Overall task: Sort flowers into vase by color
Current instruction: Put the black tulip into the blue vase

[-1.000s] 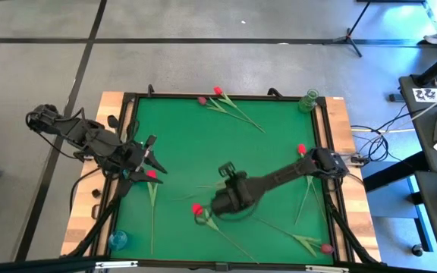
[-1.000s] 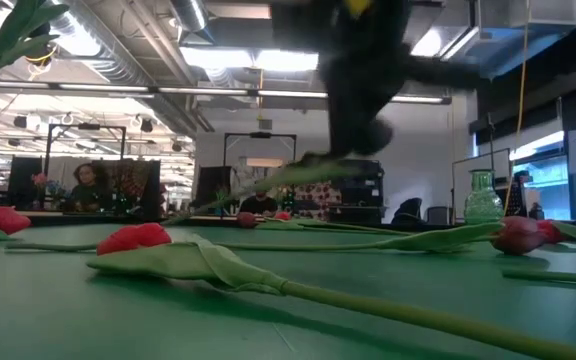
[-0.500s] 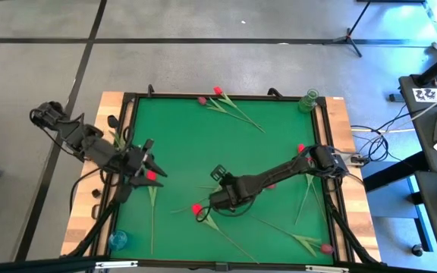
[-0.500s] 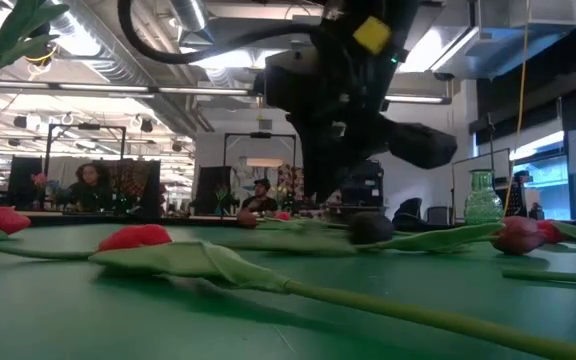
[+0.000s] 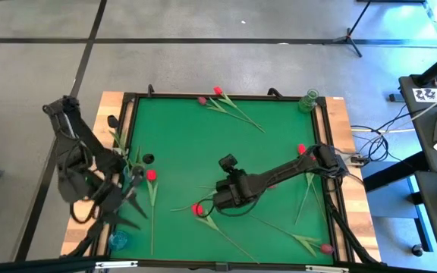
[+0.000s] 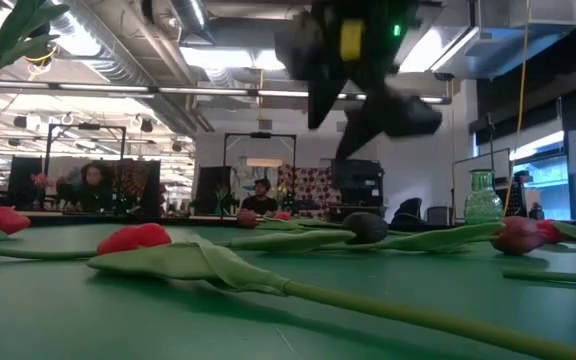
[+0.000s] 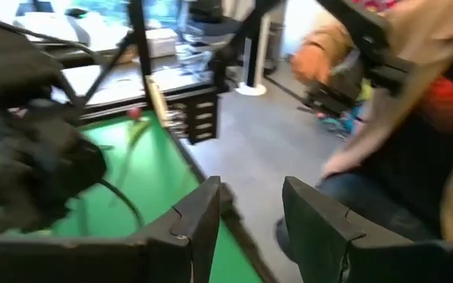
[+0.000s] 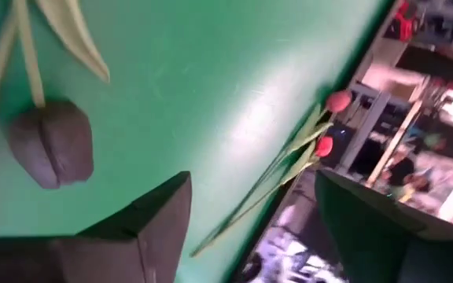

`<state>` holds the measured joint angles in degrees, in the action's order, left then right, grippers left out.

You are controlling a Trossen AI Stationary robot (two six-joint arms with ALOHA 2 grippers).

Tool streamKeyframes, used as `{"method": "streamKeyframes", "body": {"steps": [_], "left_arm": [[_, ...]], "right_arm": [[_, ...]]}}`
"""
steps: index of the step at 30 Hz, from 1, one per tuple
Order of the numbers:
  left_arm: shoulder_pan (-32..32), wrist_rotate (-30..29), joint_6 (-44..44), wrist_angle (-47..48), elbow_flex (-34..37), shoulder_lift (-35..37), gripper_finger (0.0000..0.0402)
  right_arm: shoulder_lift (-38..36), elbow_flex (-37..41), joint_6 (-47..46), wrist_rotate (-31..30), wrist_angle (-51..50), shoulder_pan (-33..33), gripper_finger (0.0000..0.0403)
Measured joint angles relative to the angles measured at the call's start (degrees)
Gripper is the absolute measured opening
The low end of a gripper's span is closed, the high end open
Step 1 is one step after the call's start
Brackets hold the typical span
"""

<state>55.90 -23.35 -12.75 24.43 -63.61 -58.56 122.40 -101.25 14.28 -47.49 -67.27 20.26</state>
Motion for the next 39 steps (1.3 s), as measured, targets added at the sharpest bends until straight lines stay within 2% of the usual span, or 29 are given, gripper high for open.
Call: {"method": "streamKeyframes", "body": {"steps": [3,7,12,17,22,27,33,39], "left_arm": [[3.8,-0.6,0.4,-4.3,0.0,-3.1,0.0135],[7.7,-5.1,-1.6,-7.7,0.0,-7.9,0.0135],[10.4,-5.9,-20.6,-7.3,0.0,-13.2,0.0135],[12.0,-7.2,-36.1,-7.4,0.0,-18.2,0.0135],[12.8,-11.9,-48.1,-6.9,0.0,-22.9,0.0135],[12.7,-16.2,-55.9,-6.0,0.0,-28.4,0.0135],[9.6,-23.0,-59.6,-3.4,0.0,-33.0,0.0135],[4.1,-22.6,-56.4,-3.4,0.0,-37.3,0.0135]], "right_arm": [[-2.1,-0.9,-6.3,0.0,-3.6,1.2,0.0275],[-4.9,-1.2,-13.0,-0.5,-7.4,3.1,0.0275],[-6.5,-1.1,-23.2,-2.3,-14.1,6.2,0.0275],[-6.5,-1.1,-30.9,-4.0,-18.3,10.2,0.0275],[-6.5,-1.1,-37.2,-4.0,-18.3,14.7,0.0275],[-6.5,-1.1,-41.2,-3.9,-18.4,19.4,0.0275],[-6.5,-1.1,-43.1,-2.9,-19.1,23.5,0.0275],[-6.5,-1.1,-47.5,-0.1,-19.0,25.0,0.0275]]}}
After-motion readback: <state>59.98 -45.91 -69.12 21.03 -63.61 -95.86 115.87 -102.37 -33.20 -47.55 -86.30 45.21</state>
